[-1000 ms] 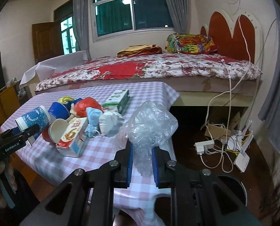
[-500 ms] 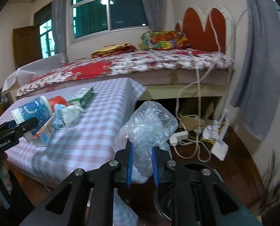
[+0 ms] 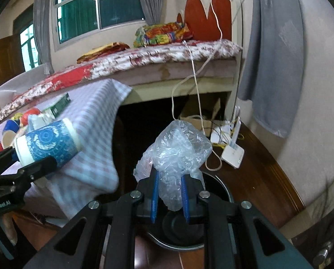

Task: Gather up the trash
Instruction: 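Carry cup and bag over the black bin and open both tools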

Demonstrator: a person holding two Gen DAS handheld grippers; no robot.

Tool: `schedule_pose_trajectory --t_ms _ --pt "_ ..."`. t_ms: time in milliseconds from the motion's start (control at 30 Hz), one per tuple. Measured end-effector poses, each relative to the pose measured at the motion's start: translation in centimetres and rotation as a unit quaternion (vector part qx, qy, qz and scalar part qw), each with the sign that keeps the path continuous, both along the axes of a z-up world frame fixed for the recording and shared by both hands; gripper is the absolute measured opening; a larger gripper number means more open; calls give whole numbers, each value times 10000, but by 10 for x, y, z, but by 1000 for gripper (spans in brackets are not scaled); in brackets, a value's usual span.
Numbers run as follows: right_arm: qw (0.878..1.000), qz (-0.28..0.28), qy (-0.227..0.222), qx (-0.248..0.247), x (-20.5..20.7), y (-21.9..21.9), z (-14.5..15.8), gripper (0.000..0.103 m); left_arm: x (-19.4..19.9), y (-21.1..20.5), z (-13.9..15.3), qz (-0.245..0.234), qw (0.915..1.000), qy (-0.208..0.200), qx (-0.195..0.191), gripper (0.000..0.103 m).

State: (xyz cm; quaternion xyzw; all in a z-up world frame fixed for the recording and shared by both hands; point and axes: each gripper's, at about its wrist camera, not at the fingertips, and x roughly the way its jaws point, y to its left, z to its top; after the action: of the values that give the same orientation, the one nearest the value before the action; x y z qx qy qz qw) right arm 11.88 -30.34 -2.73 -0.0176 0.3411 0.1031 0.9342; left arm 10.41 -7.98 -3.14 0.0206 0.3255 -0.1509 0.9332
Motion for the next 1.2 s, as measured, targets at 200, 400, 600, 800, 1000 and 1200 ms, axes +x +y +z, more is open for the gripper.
schedule_pose_trajectory --t_ms 200,400,600,800,1000,1200 --pt "9993 182 269 -188 5 -18 -28 19 13 -36 -32 -453 9982 337 206 68" --pt "9964 438 639 -347 13 -29 -64 19 20 -63 -46 -741 9950 403 544 69" --pt "9937 520 951 -299 26 -40 -88 19 34 -80 -67 -796 9933 633 557 69" --pt "9885 723 1304 -258 38 -39 -109 22 48 -81 -91 -793 9896 1138 373 77" --pt "9872 108 1479 -591 49 -57 -127 87 51 -81 -96 -632 9898 1163 526 99" --pt "9889 -546 1339 -338 48 -91 -109 87 48 -78 -95 -546 9902 1196 475 100"
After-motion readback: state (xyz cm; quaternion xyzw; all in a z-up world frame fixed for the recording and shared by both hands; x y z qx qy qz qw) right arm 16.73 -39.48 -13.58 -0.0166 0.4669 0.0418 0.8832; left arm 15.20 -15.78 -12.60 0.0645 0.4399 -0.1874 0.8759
